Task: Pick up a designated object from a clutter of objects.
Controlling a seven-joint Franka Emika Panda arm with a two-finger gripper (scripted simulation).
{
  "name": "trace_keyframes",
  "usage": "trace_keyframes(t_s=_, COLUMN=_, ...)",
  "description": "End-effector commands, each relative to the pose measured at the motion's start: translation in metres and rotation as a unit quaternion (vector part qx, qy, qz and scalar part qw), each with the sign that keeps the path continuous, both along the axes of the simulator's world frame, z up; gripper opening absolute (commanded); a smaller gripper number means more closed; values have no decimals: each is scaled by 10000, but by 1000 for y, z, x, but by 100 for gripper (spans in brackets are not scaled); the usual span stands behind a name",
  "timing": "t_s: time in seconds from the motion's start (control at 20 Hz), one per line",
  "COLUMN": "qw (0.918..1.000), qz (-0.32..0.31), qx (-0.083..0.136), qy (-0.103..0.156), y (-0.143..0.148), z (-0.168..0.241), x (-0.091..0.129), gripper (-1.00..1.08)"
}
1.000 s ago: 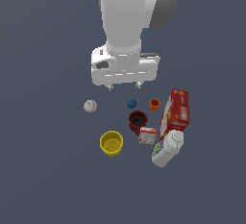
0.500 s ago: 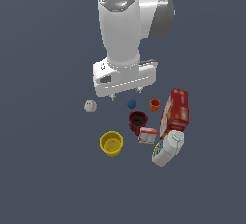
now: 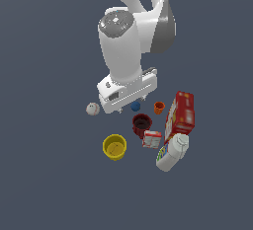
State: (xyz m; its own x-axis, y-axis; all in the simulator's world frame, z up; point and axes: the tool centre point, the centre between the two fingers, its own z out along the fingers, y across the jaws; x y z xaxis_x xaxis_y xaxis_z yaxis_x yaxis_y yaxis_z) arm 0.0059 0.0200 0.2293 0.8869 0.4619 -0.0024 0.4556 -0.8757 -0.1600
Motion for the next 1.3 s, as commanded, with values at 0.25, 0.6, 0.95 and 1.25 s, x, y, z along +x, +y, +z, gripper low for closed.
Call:
trace_keyframes(t_s=0.25, qw=9966, qz=746, qx=332, qy=-118, y=6, z=-24, x=6, gripper=108)
trace_keyframes(t_s=0.6, qw=9876, qz=1404, qx=646, qy=-276, y=11, z=-45, x=10, gripper=108)
trace_keyframes(t_s=0.95, qw=9734, qz=2026, qx=955, qy=-485, y=16, z=-65, x=14, gripper=108)
trace_keyframes(t_s=1.25, qw=9574, qz=2527, qx=1208, qy=-704, y=20, z=-81, x=18, gripper=108)
